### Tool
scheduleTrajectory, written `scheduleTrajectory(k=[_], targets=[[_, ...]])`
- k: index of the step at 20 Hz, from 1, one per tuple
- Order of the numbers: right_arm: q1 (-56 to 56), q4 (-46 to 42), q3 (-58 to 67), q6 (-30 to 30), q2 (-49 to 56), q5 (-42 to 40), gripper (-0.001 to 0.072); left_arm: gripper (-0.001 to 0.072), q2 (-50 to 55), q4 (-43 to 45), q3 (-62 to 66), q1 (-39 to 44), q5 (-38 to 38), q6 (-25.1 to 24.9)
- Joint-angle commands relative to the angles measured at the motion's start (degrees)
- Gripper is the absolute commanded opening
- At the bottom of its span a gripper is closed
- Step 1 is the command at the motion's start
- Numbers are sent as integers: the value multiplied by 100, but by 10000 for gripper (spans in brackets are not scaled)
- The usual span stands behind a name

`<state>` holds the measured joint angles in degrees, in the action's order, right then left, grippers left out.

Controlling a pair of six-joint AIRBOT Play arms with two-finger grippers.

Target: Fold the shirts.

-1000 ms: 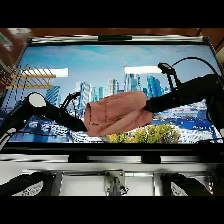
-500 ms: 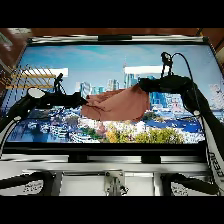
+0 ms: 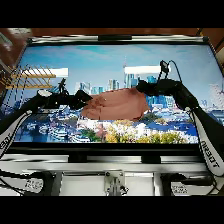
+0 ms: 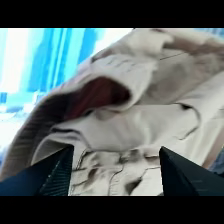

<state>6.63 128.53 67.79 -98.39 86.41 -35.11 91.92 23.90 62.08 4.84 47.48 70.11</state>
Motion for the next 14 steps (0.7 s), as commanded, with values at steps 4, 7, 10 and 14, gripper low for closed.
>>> scheduleTrajectory(k=[4, 7, 10, 14], targets=[[-649, -1134, 0, -13, -1099, -1156, 561, 600, -365, 1008, 800, -839, 1139, 87], [-938, -1241, -13, 28, -1167, -2227, 638, 705, -295, 1567, 756, -887, 1641, 330], [-911, -1217, -79, 4, -973, -2793, 670, 714, -162, 1626, 485, -603, 1690, 323], [-686, -1134, -76, -35, -356, -2920, 672, 714, -39, 1878, 387, -144, 1169, 306]])
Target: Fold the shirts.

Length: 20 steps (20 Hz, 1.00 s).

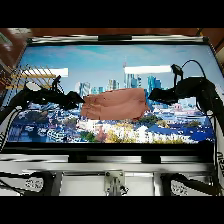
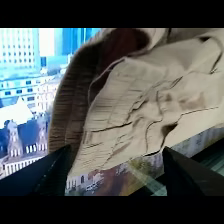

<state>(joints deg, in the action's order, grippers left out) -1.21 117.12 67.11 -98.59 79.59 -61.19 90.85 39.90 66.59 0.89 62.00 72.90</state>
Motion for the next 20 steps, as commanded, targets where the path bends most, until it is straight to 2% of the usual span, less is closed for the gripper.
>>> scheduleTrajectory(k=[1, 6, 9, 10, 11, 12, 13, 15, 16, 17, 18, 20], targets=[[146, 7, -11, -15, 474, -313, 672, 714, 68, 391, -63, 321, -420, 26], [203, 0, -9, -7, 1054, 190, 671, 714, 76, 577, -63, 354, -739, 31], [203, 363, -9, -4, 1187, 415, 670, 713, 79, 577, -63, 424, -817, 28], [205, 426, -9, -4, 1191, 352, 665, 712, 85, 577, -63, 450, -855, 28], [232, 431, -9, -24, 1189, 229, 621, 702, 103, 553, -63, 466, -859, 37], [275, 426, -9, -70, 1191, 76, 522, 608, 133, 551, -63, 487, -839, 153], [330, 424, -9, -70, 1191, -48, 501, 517, 175, 509, -63, 522, -800, 249], [494, 378, -9, -70, 1191, -190, 482, 517, 271, 426, -63, 586, -765, 271], [570, 319, -9, -68, 1191, -177, 221, 476, 323, 378, -63, 614, -741, 269], [612, 262, -9, -70, 1191, -98, 84, 252, 361, 358, -63, 632, -734, 267], [608, 251, 2, -129, 1185, -72, 74, 48, 367, 358, -61, 640, -719, 256], [551, 214, 120, -369, 1117, -160, 74, 47, 313, 361, 59, 601, -662, 61]])
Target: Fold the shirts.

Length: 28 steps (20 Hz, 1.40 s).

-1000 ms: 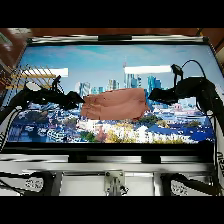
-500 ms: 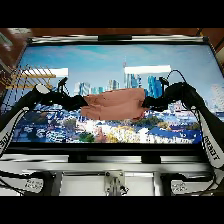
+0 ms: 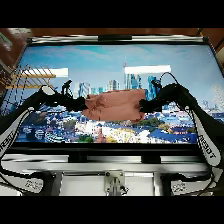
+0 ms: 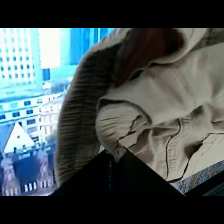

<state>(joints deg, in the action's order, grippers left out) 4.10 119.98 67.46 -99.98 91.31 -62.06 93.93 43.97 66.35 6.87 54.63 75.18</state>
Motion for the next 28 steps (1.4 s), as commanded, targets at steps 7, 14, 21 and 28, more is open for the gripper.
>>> scheduleTrajectory(k=[7, 14, 21, 28], targets=[[-459, -656, 1078, -817, -1108, -109, 74, 46, -817, -50, 1720, -376, 149, -551], [-411, -592, 1432, -817, -1711, 507, 77, 47, -1322, -1106, 4000, -363, -431, -553], [-411, -166, 1432, -531, -1801, 514, 556, 47, -1272, -1484, 4896, -22, 87, -551], [-437, -201, 1432, -319, -2131, 494, 556, 47, -358, 153, 4216, 1818, 1322, -254]])
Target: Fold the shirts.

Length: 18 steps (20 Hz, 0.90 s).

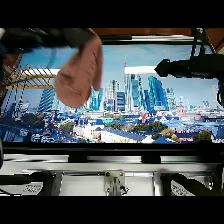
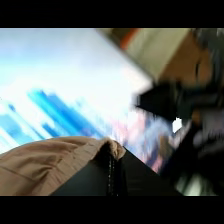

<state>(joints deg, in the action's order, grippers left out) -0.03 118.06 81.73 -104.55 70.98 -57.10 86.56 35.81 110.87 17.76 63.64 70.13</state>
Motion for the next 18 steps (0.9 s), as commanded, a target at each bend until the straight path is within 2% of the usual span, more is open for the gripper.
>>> scheduleTrajectory(k=[1, 3, 4, 5, 6, 10, 12, 15, 16, 18], targets=[[-28, -28, 4, 234, -109, -31, 556, 47, 610, 1335, -391, 1049, 413, 485], [-26, -251, 4, 350, -129, -144, 556, 47, 1156, 1705, -522, 1539, 426, 881], [-28, -391, 4, 361, -133, -247, 556, 84, 1432, 1692, -518, 1720, 442, 1075], [-26, -610, 7, 367, -149, -376, 556, 353, 1624, 1665, -518, 1847, 452, 1241], [-28, -826, 7, 404, -168, -518, 556, 700, 1744, 1670, -518, 1932, 529, 1405], [-26, -2015, 4, 494, -197, -1436, 556, 707, 1506, 1777, -516, 1615, 1482, 1539], [-26, -2352, -7, 487, -186, -1976, 556, 707, 1213, 2168, -518, 1318, 2011, 1694], [-26, -1797, -361, 409, -175, -2398, 557, 707, 844, 2900, -850, 1198, 2441, 1980], [-11, -1434, -608, 387, -175, -2481, 665, 707, 697, 2922, -1248, 1235, 2378, 2048], [55, -846, -1266, 240, -175, -2549, 678, 707, 389, 2914, -2253, 1397, 1910, 2133]])
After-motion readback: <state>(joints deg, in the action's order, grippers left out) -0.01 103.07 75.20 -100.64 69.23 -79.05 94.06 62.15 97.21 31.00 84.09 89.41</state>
